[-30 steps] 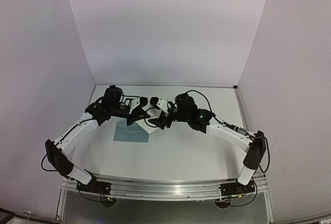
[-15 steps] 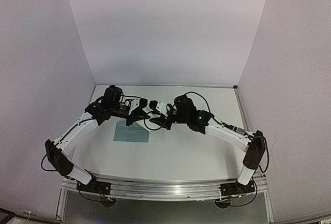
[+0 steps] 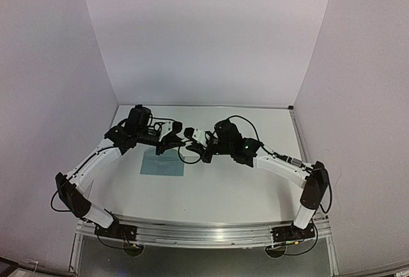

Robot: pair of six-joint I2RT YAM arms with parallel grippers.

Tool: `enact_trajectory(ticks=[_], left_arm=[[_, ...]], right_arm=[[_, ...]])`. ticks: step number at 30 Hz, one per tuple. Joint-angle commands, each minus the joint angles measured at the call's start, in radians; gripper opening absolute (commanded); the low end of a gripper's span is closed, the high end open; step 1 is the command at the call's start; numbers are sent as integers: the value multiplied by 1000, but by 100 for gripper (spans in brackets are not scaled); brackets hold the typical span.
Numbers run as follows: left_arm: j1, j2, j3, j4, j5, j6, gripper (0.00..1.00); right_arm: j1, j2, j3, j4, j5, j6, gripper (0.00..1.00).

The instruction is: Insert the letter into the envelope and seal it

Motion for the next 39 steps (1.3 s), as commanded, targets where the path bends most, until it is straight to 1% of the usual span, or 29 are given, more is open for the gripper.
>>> enact_trajectory(ticks=[1, 3, 5, 7, 8, 11, 13, 16, 19, 22, 26, 29, 30, 34, 35, 38, 39], left_arm=[[2, -26, 37, 15, -48, 13, 19], [3, -39, 36, 21, -85, 25, 44], [15, -56, 36, 25, -116, 39, 62], [34, -74, 38, 21, -129, 73, 77], [39, -78, 39, 4, -130, 98, 83], [42, -69, 45, -99, -112, 243, 89], [37, -54, 43, -139, -93, 257, 90], [26, -39, 49, -155, -74, 241, 90], [11, -23, 53, -157, -81, 238, 85], [0, 1, 78, -163, -91, 205, 72], [-1, 10, 91, -167, -74, 187, 59], [-1, 13, 95, -184, -68, 186, 43], [-1, 12, 95, -184, -70, 185, 33], [0, 7, 89, -176, -77, 175, 5], [0, 5, 87, -172, -78, 166, 1], [1, -8, 72, -140, -80, 107, 0], [3, -16, 61, -118, -82, 65, 0]], right_arm=[[-7, -31, -19, 10, 17, 24, 0], [-14, -40, -31, 7, 17, 44, 0], [-25, -53, -47, 5, 0, 71, 0], [-33, -65, -67, 2, -24, 85, 0], [-33, -71, -76, -1, -32, 82, 0], [-33, -69, -71, -16, -86, 65, 0], [-33, -55, -51, -26, -119, 55, 0], [-33, -37, -20, -41, -148, 31, 0], [-31, -26, 7, -55, -173, 8, 0], [-27, -15, 31, -64, -194, -7, 0], [-26, -11, 42, -68, -195, -20, 0], [-26, -11, 46, -68, -187, -27, 0], [-26, -12, 46, -68, -185, -29, 0], [-26, -17, 42, -68, -174, -31, 0], [-27, -17, 42, -68, -174, -27, 0], [-28, -20, 41, -65, -175, 4, 0], [-29, -21, 44, -65, -170, 22, 1]])
